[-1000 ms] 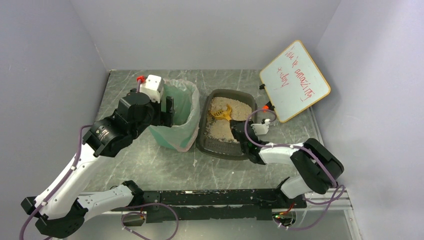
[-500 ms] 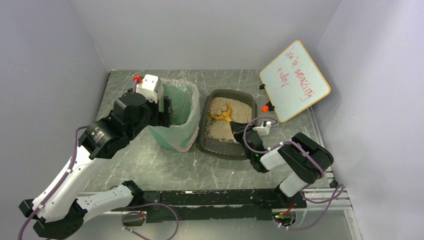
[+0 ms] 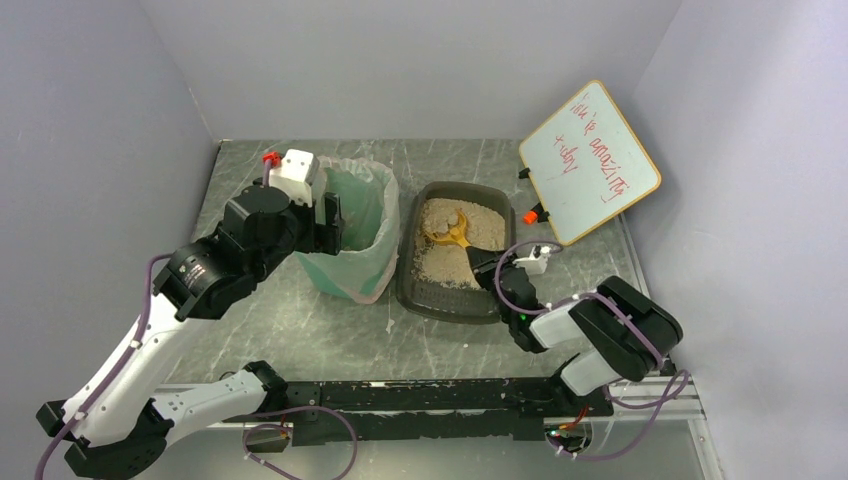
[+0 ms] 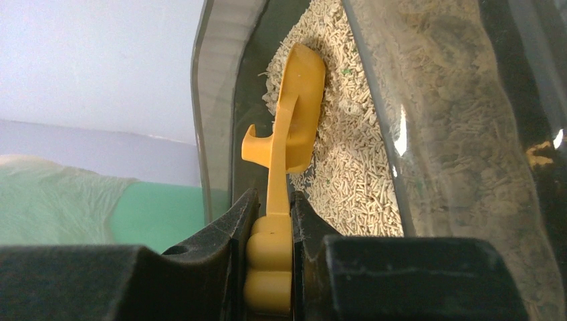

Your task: Clean the litter box

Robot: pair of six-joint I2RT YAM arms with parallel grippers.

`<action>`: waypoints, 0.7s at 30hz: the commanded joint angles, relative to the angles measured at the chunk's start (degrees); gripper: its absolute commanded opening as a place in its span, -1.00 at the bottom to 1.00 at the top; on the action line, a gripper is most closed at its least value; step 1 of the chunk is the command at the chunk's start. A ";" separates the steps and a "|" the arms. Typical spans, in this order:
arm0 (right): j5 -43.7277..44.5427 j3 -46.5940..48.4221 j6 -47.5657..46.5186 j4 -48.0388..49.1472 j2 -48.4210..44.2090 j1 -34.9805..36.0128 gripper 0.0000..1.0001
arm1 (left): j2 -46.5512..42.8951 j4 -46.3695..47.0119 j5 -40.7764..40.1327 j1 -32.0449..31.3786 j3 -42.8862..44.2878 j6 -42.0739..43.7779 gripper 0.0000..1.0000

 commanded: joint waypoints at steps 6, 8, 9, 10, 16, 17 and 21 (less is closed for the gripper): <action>0.85 -2.60 -1.08 -1.77 -8.87 -0.18 -1.00 | -1.06 -0.03 0.09 -0.23 1.99 -1.00 0.78; 0.88 -2.78 -1.43 -3.07 -10.84 -0.18 -1.00 | -1.22 0.28 0.20 -0.20 1.78 -1.07 0.79; 1.00 -3.08 -1.55 -3.76 -11.80 -0.18 -1.00 | -1.20 0.40 0.18 -0.18 1.68 -1.18 0.79; 1.09 -3.40 -1.71 -4.22 -12.81 -0.19 -1.00 | -1.20 0.53 0.28 -0.20 1.66 -1.24 0.79; 1.57 -5.10 -2.22 -8.31 -19.99 -0.18 -1.00 | -1.06 1.71 0.95 -0.21 1.69 -1.34 0.79; 1.60 -5.57 -2.22 -8.80 -21.31 -0.17 -1.00 | -0.92 1.73 1.05 -0.23 1.93 -1.41 0.79; 1.30 -7.73 -2.30 -11.35 -27.96 -0.18 -1.00 | -0.54 2.09 1.35 -0.20 2.28 -1.44 0.79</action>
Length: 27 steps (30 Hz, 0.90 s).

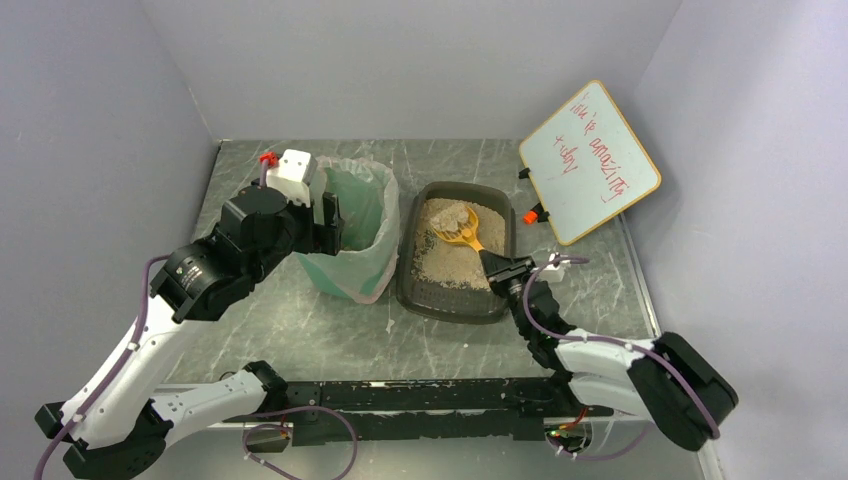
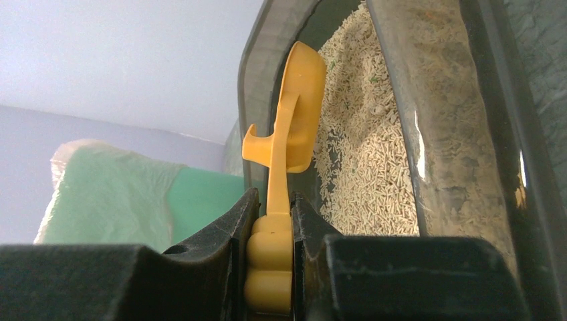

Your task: Clean the litter box

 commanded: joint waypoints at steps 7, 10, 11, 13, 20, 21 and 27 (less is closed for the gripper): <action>-1.32 -4.34 -1.66 -6.79 -19.21 -0.88 -1.00 | 0.15 2.47 1.17 -0.17 2.79 -0.91 0.79; -3.93 -5.18 -1.58 -8.62 -24.15 -1.87 -1.00 | 0.54 1.97 1.08 -0.22 4.11 -0.78 0.79; -4.61 -5.51 -1.01 -9.34 -25.92 -2.17 -1.00 | 0.69 1.82 1.10 -0.18 4.54 -0.62 0.79; -6.47 -6.42 0.00 -8.84 -28.97 -2.64 -1.00 | 0.90 1.52 0.92 -0.18 5.36 -0.29 0.79; -10.80 -6.80 0.85 -10.40 -36.50 -2.78 -1.00 | 1.15 0.95 0.09 -0.18 7.03 0.34 0.80; -10.95 -6.28 0.10 -12.15 -37.61 -2.88 -1.00 | 1.22 0.87 -0.04 -0.22 7.19 0.46 0.80; -13.21 -4.58 3.75 -13.33 -37.33 -3.06 -1.00 | 1.34 0.93 -0.19 -0.23 7.35 0.49 0.80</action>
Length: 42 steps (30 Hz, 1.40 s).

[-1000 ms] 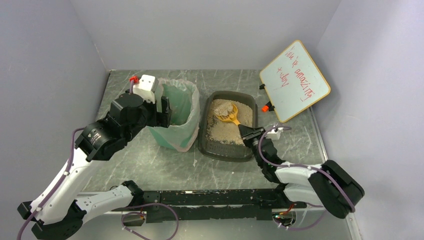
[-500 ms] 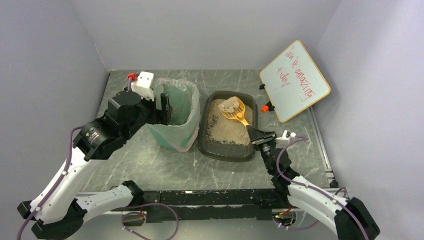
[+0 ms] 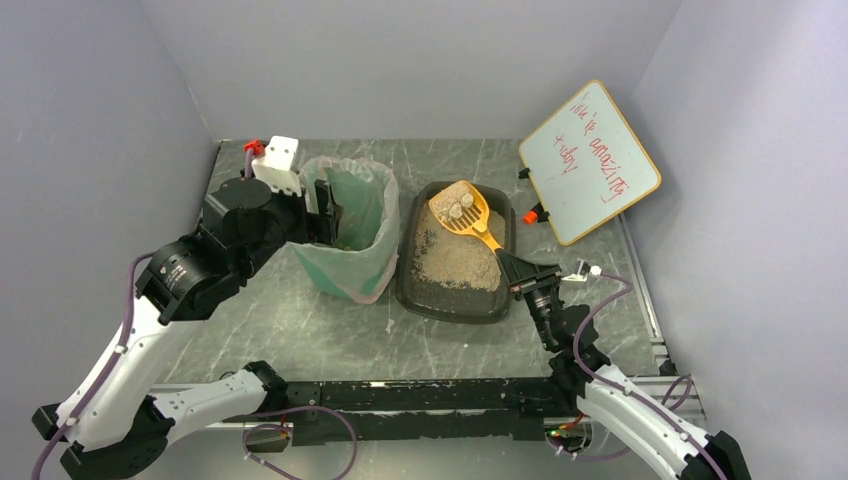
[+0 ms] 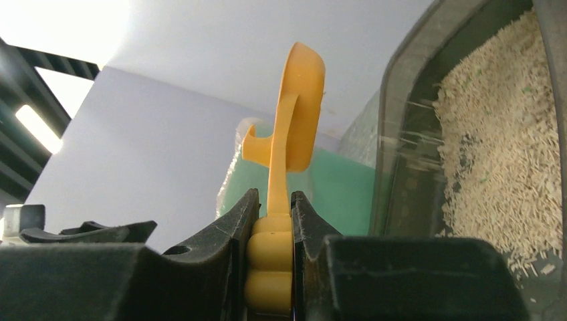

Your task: Clean the litter box

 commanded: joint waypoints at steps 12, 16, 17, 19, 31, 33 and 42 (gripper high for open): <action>-2.78 1.40 5.67 -5.44 -4.07 -0.63 -1.00 | -0.27 0.09 -1.27 -0.23 1.96 1.08 0.81; -2.64 -1.49 7.95 -3.33 -6.26 -0.67 -1.00 | -0.41 0.41 -1.33 -0.22 1.56 1.26 0.80; -3.47 0.30 7.10 -6.70 -5.91 -0.67 -1.00 | -0.20 0.47 -1.37 -0.21 1.59 1.29 0.80; 0.49 2.06 7.51 -13.63 -9.09 -0.66 -1.00 | 0.10 0.31 -1.05 -0.22 1.86 1.13 0.80; 5.95 8.18 3.53 -25.11 -12.13 -0.69 -1.00 | 0.42 0.91 -0.65 -0.22 1.58 0.85 0.79; 2.67 3.52 4.13 -12.96 -13.11 -0.69 -1.00 | 0.23 1.20 -0.76 -0.22 1.27 0.88 0.79; 4.60 9.29 2.26 -20.45 -11.73 -0.71 -1.00 | 0.01 0.44 -1.07 -0.18 1.55 0.83 0.78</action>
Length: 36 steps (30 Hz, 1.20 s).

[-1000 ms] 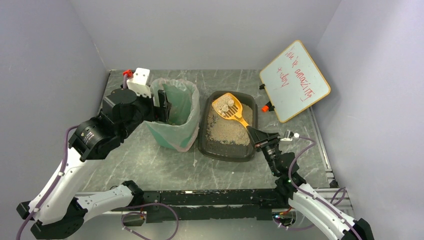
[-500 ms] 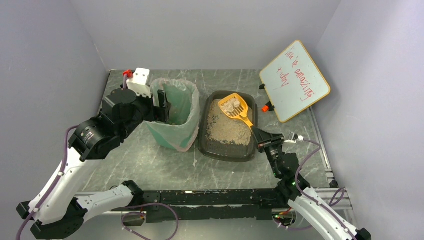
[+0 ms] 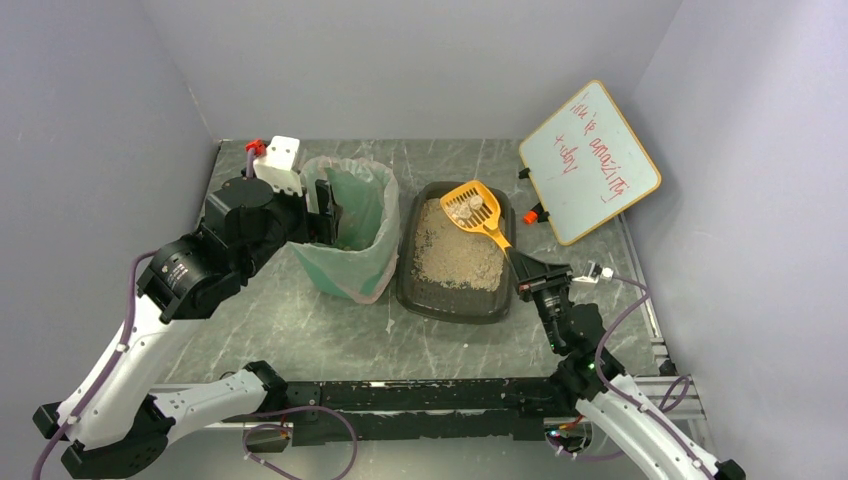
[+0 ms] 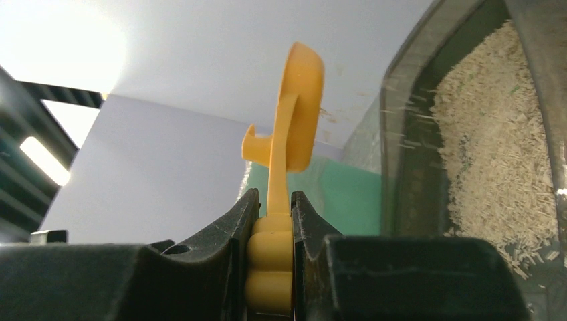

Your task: Clean the litter box

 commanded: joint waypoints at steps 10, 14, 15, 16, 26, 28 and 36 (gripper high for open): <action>-2.22 7.43 -3.95 -1.47 2.65 -0.05 -1.00 | -0.56 1.16 -0.61 -0.18 0.94 0.66 0.79; -2.24 3.63 -2.03 7.88 0.38 0.02 -1.00 | -1.16 1.98 -0.59 -0.21 0.03 0.62 0.79; -4.21 6.40 -3.00 4.53 2.60 -0.04 -1.00 | -0.93 1.79 -0.52 -0.23 0.11 0.58 0.79; -3.41 8.81 -4.45 -0.15 3.29 -0.05 -1.00 | -0.66 1.51 -0.49 -0.22 0.38 0.52 0.79; -3.73 7.44 -2.54 3.84 2.51 -0.10 -1.00 | -1.14 1.37 -0.43 -0.20 0.51 0.74 0.79; -6.37 9.90 -2.71 1.19 5.21 -0.07 -1.00 | -0.95 0.91 -1.10 -0.23 0.60 0.81 0.79; -1.74 10.15 -3.71 -4.70 2.56 -0.13 -1.00 | -1.14 2.32 -0.59 -0.22 -0.87 1.05 0.79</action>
